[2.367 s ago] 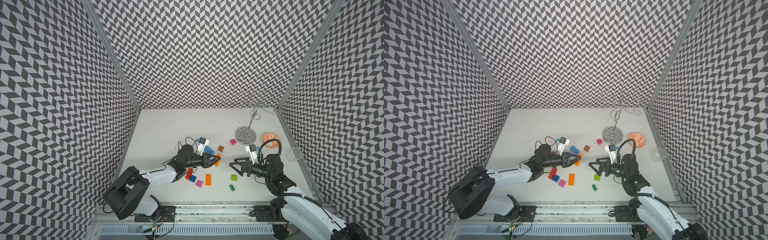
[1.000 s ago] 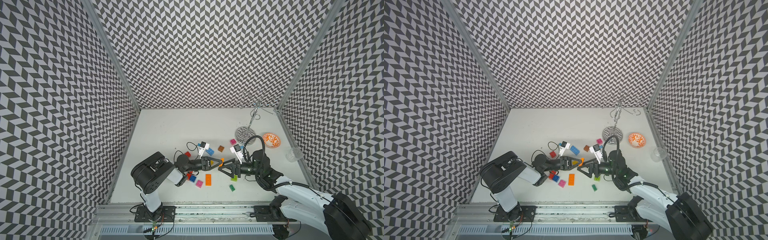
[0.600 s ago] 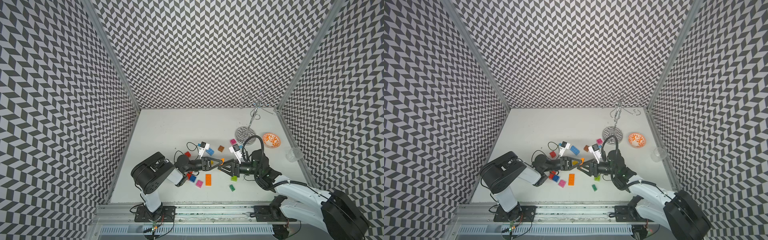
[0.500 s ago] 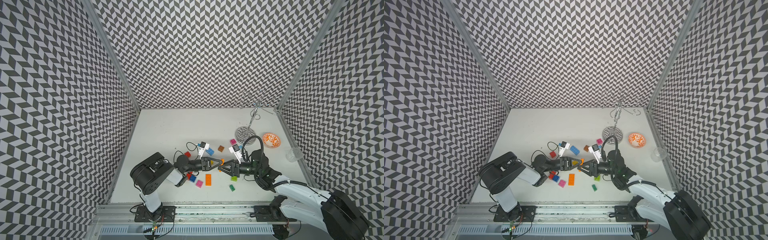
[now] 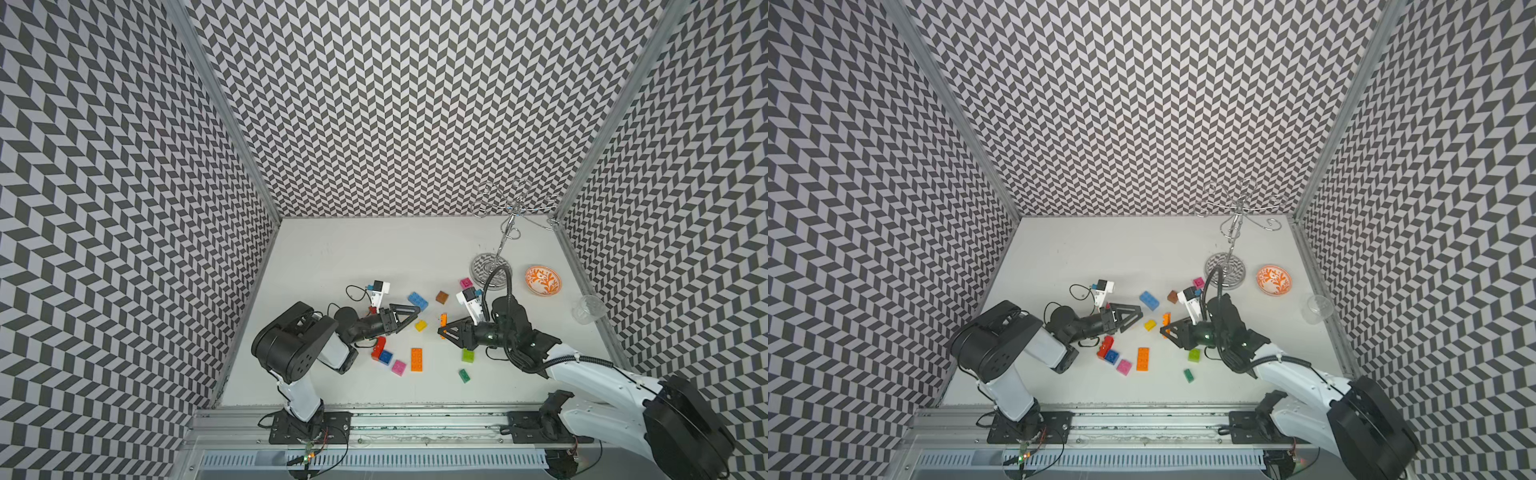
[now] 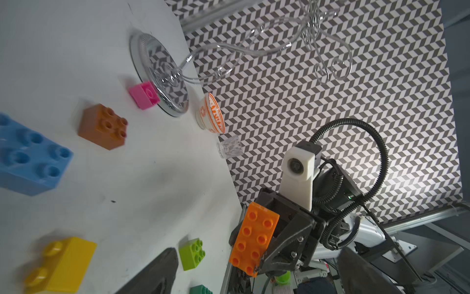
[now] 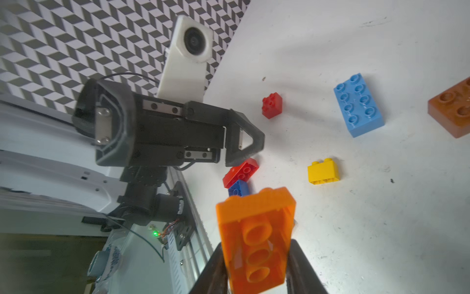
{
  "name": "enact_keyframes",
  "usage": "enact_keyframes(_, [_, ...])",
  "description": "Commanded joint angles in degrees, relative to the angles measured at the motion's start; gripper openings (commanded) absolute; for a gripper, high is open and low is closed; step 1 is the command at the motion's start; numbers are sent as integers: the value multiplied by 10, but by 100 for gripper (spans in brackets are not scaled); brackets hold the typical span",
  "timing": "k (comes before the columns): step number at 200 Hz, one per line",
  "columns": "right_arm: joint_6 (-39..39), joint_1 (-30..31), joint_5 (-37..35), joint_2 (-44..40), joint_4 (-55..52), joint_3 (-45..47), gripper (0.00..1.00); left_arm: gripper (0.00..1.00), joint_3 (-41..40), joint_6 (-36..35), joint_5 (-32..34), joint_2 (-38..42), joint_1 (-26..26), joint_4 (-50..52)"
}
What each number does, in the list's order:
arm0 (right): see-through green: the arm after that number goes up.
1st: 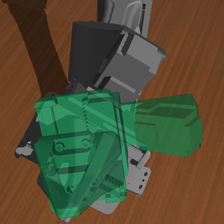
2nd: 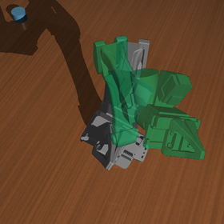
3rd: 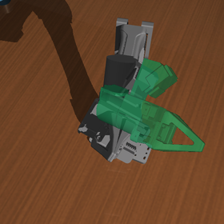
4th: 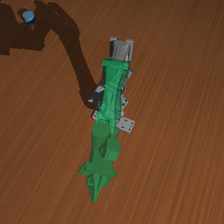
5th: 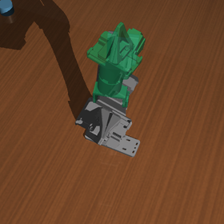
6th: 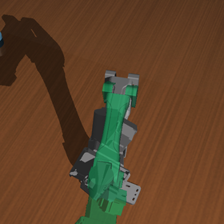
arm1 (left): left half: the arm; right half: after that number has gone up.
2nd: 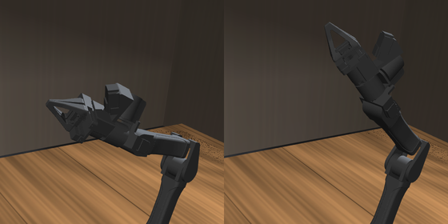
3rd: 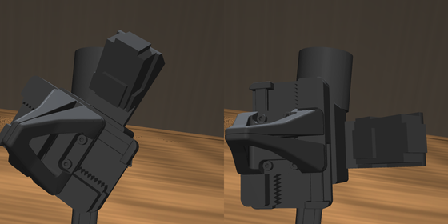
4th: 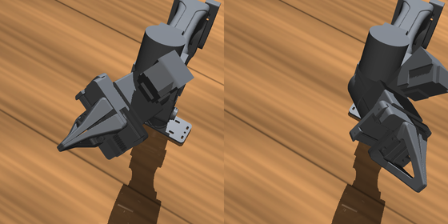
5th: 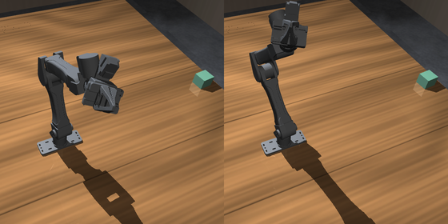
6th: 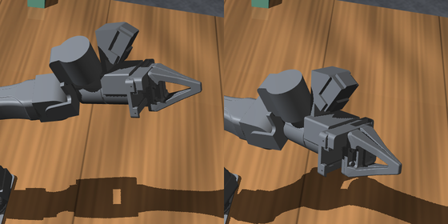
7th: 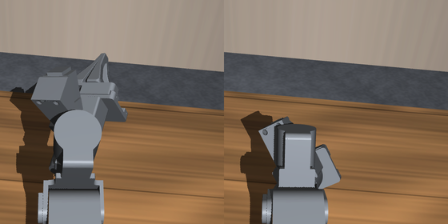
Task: Assemble the letter p with lego
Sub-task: Adjust the lego brick at the center of the board.
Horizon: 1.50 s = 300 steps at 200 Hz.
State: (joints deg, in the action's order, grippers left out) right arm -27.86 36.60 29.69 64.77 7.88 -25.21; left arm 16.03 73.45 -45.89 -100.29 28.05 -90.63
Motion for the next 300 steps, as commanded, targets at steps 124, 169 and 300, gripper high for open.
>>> enact_keyframes(124, [79,117,-345,305,-276,-217,41,100,36,-389,295,399,-47,617])
enact_keyframes(169, [90,124,-346,282,-304,-236,52,100,11,-396,304,441,-58,619])
enact_keyframes(300, [95,30,-389,261,-187,-282,86,100,-1,-400,335,419,-46,587])
